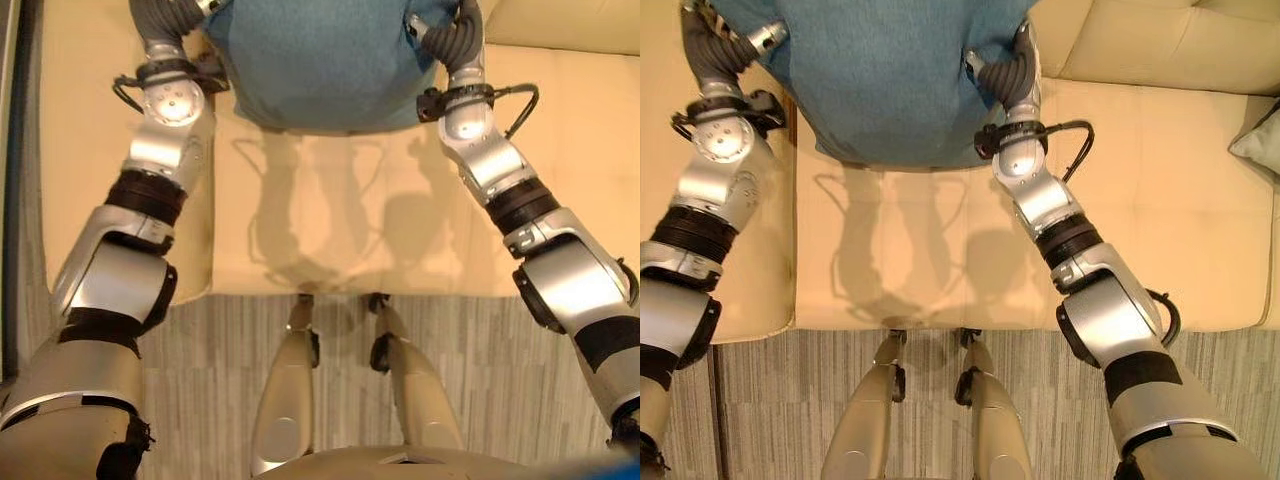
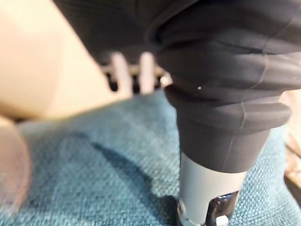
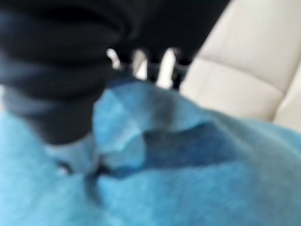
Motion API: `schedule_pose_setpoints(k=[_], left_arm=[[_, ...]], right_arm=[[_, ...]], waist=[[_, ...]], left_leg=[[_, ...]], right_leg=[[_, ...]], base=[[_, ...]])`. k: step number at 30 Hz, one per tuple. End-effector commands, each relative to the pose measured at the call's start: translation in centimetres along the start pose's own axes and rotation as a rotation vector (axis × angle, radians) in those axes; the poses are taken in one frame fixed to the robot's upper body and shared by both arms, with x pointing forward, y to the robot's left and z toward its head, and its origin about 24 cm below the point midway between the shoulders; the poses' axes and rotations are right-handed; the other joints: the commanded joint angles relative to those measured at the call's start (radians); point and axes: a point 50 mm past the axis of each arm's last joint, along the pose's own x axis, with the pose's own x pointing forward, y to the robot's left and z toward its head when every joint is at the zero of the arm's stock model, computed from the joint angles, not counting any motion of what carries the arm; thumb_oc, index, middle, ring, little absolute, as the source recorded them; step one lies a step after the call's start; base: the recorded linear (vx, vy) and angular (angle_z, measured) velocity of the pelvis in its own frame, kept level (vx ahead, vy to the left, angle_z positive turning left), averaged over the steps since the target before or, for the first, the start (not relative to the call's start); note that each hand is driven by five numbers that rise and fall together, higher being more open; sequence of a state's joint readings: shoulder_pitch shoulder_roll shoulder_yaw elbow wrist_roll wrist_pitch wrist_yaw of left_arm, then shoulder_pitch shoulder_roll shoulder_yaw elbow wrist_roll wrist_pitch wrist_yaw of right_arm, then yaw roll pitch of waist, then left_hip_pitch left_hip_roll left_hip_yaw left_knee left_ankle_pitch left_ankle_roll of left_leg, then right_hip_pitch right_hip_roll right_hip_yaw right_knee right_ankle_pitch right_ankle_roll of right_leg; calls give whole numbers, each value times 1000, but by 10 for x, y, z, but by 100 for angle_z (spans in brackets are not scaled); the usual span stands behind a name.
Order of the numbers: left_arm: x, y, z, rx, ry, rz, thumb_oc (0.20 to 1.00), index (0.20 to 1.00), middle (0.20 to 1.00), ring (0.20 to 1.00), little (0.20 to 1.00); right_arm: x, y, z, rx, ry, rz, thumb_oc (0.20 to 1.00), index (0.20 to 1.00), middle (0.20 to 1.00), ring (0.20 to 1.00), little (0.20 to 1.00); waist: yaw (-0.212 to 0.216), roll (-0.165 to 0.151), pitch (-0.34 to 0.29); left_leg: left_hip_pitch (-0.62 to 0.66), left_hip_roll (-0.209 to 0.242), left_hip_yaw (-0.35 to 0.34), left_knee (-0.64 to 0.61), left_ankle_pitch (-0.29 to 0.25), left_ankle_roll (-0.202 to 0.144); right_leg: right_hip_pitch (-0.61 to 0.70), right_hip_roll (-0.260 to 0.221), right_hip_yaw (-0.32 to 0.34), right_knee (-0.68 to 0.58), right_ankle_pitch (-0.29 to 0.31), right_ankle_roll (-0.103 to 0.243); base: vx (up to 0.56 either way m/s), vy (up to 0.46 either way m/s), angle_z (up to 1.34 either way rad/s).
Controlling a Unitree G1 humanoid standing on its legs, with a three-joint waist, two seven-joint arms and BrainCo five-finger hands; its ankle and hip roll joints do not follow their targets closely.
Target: Pick up all the scattered cushions and arrange them neatly on the sofa.
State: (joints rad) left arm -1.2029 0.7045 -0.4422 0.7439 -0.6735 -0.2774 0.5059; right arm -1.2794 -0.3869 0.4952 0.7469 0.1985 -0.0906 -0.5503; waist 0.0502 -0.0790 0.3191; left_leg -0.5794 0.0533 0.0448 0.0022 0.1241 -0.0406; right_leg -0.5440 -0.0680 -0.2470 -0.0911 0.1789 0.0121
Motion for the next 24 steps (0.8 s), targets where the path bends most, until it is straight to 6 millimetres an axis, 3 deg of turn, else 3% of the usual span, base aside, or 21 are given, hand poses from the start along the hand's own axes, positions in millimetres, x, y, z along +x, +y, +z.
schedule_pose_setpoints(k=[1, 5, 6, 8, 13, 14, 15, 16, 19, 20, 22, 23, 24], left_arm=[[25, 12, 61, 38, -230, 24, 1000, 1000, 1000, 1000, 1000], [28, 25, 61, 60, -224, 60, 1000, 1000, 1000, 1000, 1000], [28, 38, 59, 87, -220, 84, 1000, 1000, 1000, 1000, 1000], [29, 48, 57, 110, -212, 105, 1000, 1000, 1000, 1000, 1000], [23, 82, 42, 154, -157, 147, 1000, 1000, 1000, 1000, 1000], [16, 98, 31, 168, -131, 161, 1000, 1000, 1000, 1000, 1000], [15, 98, 31, 168, -130, 162, 1000, 1000, 1000, 1000, 1000], [3, 104, 18, 150, -112, 154, 1000, 1000, 1000, 1000, 1000], [-18, 110, -2, 144, -77, 130, 1000, 1000, 1000, 1000, 1000], [-43, 111, -22, 128, -34, 91, 1000, 1000, 1000, 1000, 1000], [-57, 115, -33, 122, -4, 85, 1000, 1000, 1000, 1000, 1000], [-89, 121, -52, 99, 56, 56, 1000, 1000, 1000, 1000, 1000], [-91, 121, -52, 101, 58, 55, 1000, 1000, 1000, 1000, 1000]], right_arm=[[24, -13, 47, -60, -180, -36, 1000, 1000, 1000, 1000, 1000], [31, -31, 44, -101, -165, -88, 1000, 1000, 1000, 1000, 1000], [34, -48, 37, -114, -137, -136, 1000, 1000, 1000, 1000, 1000], [36, -58, 32, -140, -120, -155, 1000, 1000, 1000, 1000, 1000], [36, -89, 17, -203, -80, -169, 1000, 1000, 1000, 1000, 1000], [31, -107, 5, -235, -55, -181, 1000, 1000, 1000, 1000, 1000], [31, -107, 5, -235, -55, -179, 1000, 1000, 1000, 1000, 1000], [21, -122, -10, -253, -33, -185, 1000, 1000, 1000, 1000, 1000], [5, -130, -30, -274, -1, -152, 1000, 1000, 1000, 1000, 1000], [-16, -137, -53, -292, 43, -111, 1000, 1000, 1000, 1000, 1000], [-27, -138, -62, -320, 54, -77, 1000, 1000, 1000, 1000, 1000], [-58, -143, -84, -406, 92, 35, 1000, 1000, 1000, 1000, 1000], [-59, -143, -85, -406, 95, 37, 1000, 1000, 1000, 1000, 1000]], waist=[[20, -5, -7], [23, -5, -15], [25, -3, -17], [26, -2, -19], [28, 0, -20], [33, -3, -23], [33, -2, -24], [36, -4, -20], [38, -5, -22], [45, -10, -25], [47, -12, -30], [54, -17, -32], [54, -17, -33]], left_leg=[[-5, -15, -66, -21, 11, -37], [-4, -16, -71, -30, 16, -40], [0, -16, -74, -38, 19, -42], [4, -16, -74, -39, 20, -43], [16, -19, -72, -30, 14, -43], [28, -20, -73, -24, 6, -44], [28, -20, -73, -24, 6, -44], [37, -21, -76, -10, -3, -43], [56, -22, -79, 4, -19, -42], [79, -22, -80, 16, -31, -40], [97, -23, -81, 18, -36, -40], [137, -22, -84, 17, -46, -40], [140, -22, -84, 15, -46, -40]], right_leg=[[20, -54, 10, 4, 6, 163], [20, -54, 6, 4, 6, 163], [24, -54, 2, 4, 3, 164], [29, -55, -1, 4, 2, 164], [47, -56, -6, 4, 0, 163], [65, -57, -8, 4, -3, 164], [66, -57, -8, 4, -3, 164], [83, -60, -15, 4, -6, 163], [107, -59, -20, 4, -11, 160], [140, -61, -26, 4, -21, 157], [159, -60, -29, 4, -26, 156], [202, -61, -36, 6, -42, 152], [205, -61, -37, 6, -42, 152]], base=[[0, 0, 0], [14, 1, 1], [22, 0, 5], [16, 9, 6], [7, 12, 7], [0, 0, 0], [25, -2, 4], [20, -19, 4], [31, -18, 7], [73, -34, 10], [69, -37, 7], [57, -32, 2], [125, -47, 2]])
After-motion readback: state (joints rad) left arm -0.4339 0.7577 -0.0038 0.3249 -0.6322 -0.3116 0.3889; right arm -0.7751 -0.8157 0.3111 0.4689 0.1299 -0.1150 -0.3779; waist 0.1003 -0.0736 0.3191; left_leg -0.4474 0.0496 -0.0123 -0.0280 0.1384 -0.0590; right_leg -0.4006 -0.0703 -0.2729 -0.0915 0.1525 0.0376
